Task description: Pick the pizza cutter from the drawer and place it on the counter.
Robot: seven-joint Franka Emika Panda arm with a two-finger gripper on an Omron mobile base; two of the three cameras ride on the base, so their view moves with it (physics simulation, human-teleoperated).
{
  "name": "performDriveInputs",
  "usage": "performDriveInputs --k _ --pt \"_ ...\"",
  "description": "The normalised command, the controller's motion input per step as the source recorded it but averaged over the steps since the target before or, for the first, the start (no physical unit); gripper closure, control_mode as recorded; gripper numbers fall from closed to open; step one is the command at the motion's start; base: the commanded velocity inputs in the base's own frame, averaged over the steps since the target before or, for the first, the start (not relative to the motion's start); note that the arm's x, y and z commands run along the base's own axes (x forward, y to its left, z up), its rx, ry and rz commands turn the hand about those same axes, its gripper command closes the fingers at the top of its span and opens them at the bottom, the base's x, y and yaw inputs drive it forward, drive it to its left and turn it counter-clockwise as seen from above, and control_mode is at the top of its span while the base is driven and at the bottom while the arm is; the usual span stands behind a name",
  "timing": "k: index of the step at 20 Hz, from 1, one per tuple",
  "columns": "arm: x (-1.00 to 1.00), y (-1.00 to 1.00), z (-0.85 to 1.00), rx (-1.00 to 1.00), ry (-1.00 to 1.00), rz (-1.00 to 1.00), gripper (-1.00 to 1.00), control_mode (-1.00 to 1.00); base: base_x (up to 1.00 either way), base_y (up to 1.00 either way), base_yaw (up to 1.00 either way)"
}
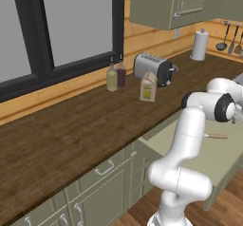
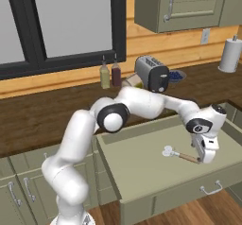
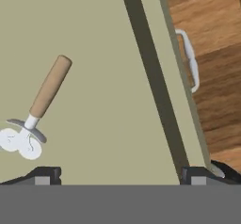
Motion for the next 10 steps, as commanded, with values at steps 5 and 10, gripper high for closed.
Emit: performDriveInputs --k 5,10 --pt "0.23 0.09 -0.47 0.09 -0.03 0.00 -1.00 -1.00 0.00 0.00 0.00" --pt "0.50 0.00 -0.35 0.00 -0.04 0.00 -1.00 -1.00 0.00 0.00 0.00"
